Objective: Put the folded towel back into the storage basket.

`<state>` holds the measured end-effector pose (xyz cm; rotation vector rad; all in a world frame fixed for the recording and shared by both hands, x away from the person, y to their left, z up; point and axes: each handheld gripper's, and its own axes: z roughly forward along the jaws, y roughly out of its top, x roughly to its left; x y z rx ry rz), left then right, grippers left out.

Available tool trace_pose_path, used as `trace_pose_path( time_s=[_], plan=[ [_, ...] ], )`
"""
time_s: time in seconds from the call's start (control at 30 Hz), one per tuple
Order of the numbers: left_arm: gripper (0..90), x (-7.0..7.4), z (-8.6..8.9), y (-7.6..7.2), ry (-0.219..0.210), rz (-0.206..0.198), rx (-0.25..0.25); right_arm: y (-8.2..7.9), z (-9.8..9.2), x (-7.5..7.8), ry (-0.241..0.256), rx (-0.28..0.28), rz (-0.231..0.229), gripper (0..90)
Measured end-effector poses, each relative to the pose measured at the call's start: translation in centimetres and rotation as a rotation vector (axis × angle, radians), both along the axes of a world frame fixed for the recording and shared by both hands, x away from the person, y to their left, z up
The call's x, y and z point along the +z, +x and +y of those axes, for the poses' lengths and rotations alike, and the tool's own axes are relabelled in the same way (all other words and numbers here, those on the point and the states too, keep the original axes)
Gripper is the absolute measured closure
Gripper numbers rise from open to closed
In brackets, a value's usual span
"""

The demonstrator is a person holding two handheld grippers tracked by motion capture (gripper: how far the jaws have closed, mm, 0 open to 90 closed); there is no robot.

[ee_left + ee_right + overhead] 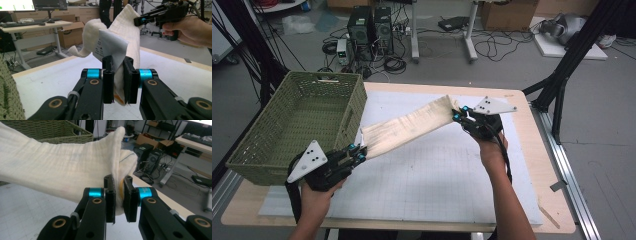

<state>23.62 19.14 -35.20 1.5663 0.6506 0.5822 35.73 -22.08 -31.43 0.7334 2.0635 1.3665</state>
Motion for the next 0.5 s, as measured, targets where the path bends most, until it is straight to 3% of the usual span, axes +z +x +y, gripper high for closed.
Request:
trace_pose_path(
  time_s=[0.5],
  plan=[
    [80.7,0.6,2.2,-0.8,-0.021,-0.019,0.062,3.4,4.5,2.1,0.006,0.05,-0.034,82.4]
  ],
)
